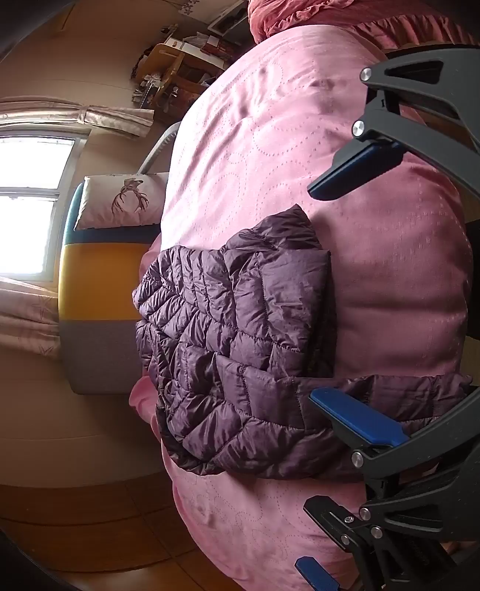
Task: Fold large clothes
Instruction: 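Move both tools toward the crumpled purple down jacket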
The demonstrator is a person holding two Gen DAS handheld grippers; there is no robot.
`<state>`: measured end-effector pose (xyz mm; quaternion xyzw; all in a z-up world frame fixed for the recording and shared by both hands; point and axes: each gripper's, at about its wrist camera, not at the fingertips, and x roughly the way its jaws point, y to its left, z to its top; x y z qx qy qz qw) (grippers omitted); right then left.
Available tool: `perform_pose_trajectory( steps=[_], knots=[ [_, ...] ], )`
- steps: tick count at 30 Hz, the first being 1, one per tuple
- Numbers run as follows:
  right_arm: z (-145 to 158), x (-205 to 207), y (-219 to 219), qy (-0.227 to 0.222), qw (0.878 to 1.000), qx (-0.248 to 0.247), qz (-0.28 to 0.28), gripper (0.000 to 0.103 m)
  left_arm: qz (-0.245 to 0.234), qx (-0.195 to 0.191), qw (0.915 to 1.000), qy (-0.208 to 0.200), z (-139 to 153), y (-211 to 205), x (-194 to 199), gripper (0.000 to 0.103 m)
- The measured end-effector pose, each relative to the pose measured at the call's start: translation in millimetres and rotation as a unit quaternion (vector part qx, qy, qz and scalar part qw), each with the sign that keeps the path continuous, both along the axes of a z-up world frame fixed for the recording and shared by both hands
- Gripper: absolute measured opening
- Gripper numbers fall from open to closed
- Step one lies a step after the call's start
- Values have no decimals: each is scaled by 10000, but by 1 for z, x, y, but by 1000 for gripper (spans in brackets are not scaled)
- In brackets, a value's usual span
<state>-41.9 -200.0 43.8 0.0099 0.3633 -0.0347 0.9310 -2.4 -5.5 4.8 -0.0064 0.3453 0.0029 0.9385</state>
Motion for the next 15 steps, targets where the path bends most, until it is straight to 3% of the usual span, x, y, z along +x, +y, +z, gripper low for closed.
perform_pose_trajectory(
  steps=[15],
  knots=[
    [0, 0, 1, -23, 10000, -28, -11, 101, -36, 9, 10000, -9, 0, -2, -2, 99]
  ],
)
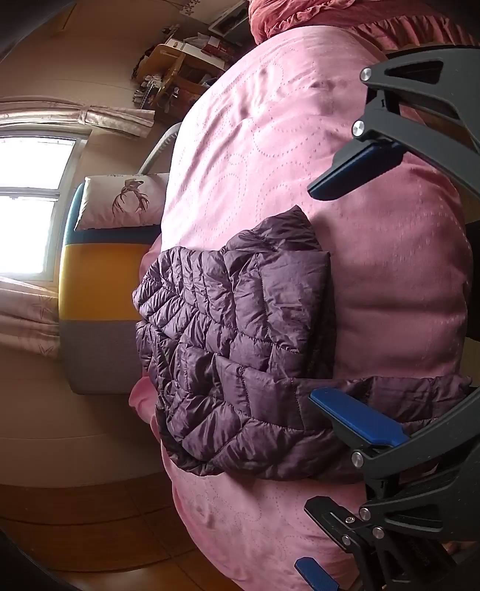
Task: Fold large clothes
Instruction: 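Move both tools toward the crumpled purple down jacket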
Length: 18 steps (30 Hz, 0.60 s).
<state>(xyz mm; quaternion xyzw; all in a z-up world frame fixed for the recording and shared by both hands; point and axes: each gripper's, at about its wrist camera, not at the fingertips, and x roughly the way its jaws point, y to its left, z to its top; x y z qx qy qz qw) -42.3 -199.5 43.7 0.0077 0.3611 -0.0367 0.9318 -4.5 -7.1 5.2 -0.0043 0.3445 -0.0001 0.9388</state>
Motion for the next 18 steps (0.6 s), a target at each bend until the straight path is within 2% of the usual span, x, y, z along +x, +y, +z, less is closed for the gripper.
perform_pose_trajectory(
  steps=[12, 18],
  knots=[
    [1, -2, -3, 2, 10000, -4, -16, 101, -32, 7, 10000, 16, -1, -2, -1, 99],
    [-4, 2, -6, 57, 10000, 0, -70, 101, -247, -20, 9996, 121, -7, -7, 2, 99]
  ],
)
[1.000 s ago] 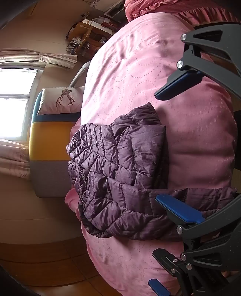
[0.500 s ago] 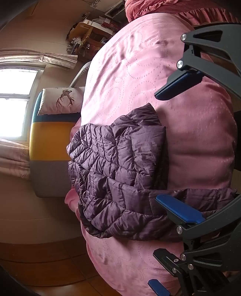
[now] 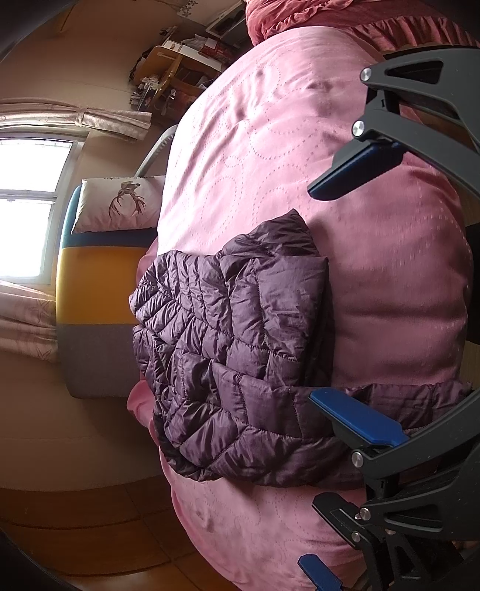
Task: Fold large clothes
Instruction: 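Move both tools toward the crumpled purple down jacket, then grasp the jacket's shoulder edge with the left tool while the right tool grasps the other shoulder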
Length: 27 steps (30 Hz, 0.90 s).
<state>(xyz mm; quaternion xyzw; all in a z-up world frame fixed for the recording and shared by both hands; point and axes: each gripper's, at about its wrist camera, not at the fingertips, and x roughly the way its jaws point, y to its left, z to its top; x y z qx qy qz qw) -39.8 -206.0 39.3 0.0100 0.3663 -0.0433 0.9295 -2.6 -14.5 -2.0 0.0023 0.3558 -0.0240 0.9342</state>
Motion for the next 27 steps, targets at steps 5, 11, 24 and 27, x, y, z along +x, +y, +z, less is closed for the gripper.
perform_pose_trajectory(
  steps=[5, 11, 24, 27],
  knots=[
    [-4, 5, -18, 68, 9997, 16, -217, 101, -764, 61, 9962, 420, -21, -17, 8, 99],
    [-8, 23, -42, 190, 9990, 149, -363, 101, -1399, 372, 9864, 784, -46, -43, 13, 99],
    [-45, 106, 5, 841, 9894, 252, 1159, 46, -1754, -859, 9772, 835, -29, 5, 36, 17],
    [-42, 103, 5, 727, 9879, -98, 1364, 18, -1445, -1455, 9772, 560, -4, 46, 47, 17]
  ],
)
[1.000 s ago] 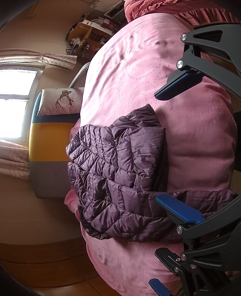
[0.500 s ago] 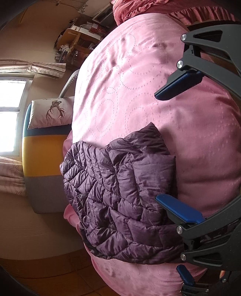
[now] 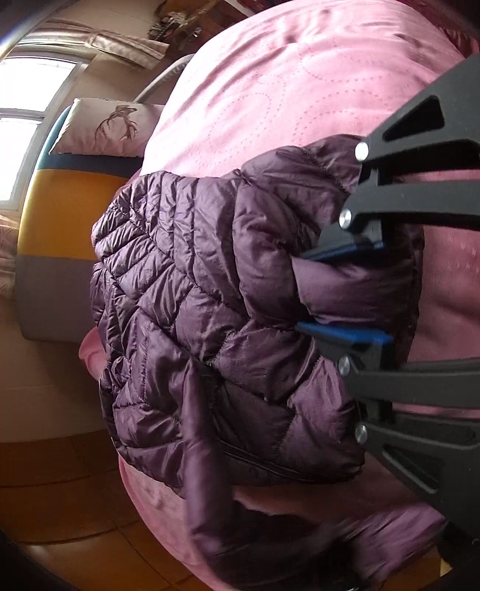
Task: Fold large clothes
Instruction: 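Grasp the jacket's shoulder edge with the left tool while the right tool grasps the other shoulder, then lift and shake the jacket with both tools to spread it open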
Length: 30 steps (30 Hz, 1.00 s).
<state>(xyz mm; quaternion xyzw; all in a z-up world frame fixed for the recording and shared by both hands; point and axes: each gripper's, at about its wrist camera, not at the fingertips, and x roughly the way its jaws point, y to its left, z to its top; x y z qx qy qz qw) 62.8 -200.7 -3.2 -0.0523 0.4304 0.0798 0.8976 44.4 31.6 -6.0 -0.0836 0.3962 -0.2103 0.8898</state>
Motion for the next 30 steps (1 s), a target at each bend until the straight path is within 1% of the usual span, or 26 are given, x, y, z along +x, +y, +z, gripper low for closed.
perform_pose_trajectory(
  steps=[2, 3, 4, 6, 9, 10, 12, 13, 15, 17, 19, 21, 22, 23, 24, 25, 26, 27, 28, 29, 30],
  knots=[
    [8, -3, -11, -102, 9999, 2, 8, 16, 428, -218, 9987, -167, 20, 34, 14, 17],
    [13, -4, -18, -168, 9998, 11, -54, 15, 576, -297, 9976, -233, 27, 46, 19, 17],
    [19, -3, -27, -222, 9997, 30, -136, 15, 822, -353, 9954, -355, 40, 65, 26, 17],
    [30, 2, -49, -342, 9986, 93, -401, 14, 1188, -353, 9909, -527, 56, 89, 41, 17],
    [42, 16, -90, -477, 9944, 125, -936, 12, 1839, -250, 9795, -786, 82, 128, 70, 17],
    [45, 21, -102, -503, 9923, 145, -1123, 12, 1991, -249, 9763, -806, 86, 138, 77, 17],
    [47, 33, -136, -510, 9860, 230, -1569, 11, 2320, -273, 9693, -765, 93, 161, 97, 17],
    [47, 42, -156, -468, 9817, 328, -1814, 11, 2540, -216, 9644, -709, 95, 171, 112, 17],
    [44, 56, -192, -319, 9728, 576, -2221, 10, 2789, -139, 9586, -555, 97, 189, 132, 17],
    [36, 69, -227, -134, 9611, 815, -2636, 10, 3088, -30, 9504, -368, 97, 208, 151, 17],
    [28, 79, -254, 36, 9508, 932, -2955, 10, 3265, 81, 9450, -154, 92, 219, 175, 17],
    [18, 92, -278, 213, 9405, 956, -3254, 12, 3436, 46, 9391, 81, 89, 227, 190, 23],
    [14, 96, -287, 290, 9360, 954, -3377, 14, 3562, 56, 9342, 173, 87, 232, 197, 35],
    [13, 96, -296, 332, 9321, 935, -3484, 23, 3675, 80, 9297, 212, 86, 235, 199, 51],
    [12, 98, -302, 334, 9289, 890, -3579, 32, 3894, 151, 9208, 161, 87, 238, 197, 63],
    [13, 98, -307, 274, 9259, 801, -3682, 40, 4060, 213, 9136, 67, 91, 239, 192, 83],
    [16, 96, -312, 215, 9237, 762, -3749, 64, 4185, 234, 9079, -56, 94, 241, 186, 86],
    [20, 93, -317, 136, 9202, 718, -3845, 76, 4247, 222, 9050, -152, 93, 246, 185, 86],
    [26, 87, -318, -7, 9175, 661, -3922, 76, 4288, 214, 9030, -178, 94, 250, 178, 86],
    [33, 84, -314, -112, 9184, 609, -3908, 76, 4292, 174, 9029, -181, 94, 253, 174, 86],
    [40, 76, -308, -245, 9218, 569, -3826, 79, 4174, 42, 9084, -247, 94, 251, 161, 86]
  ],
)
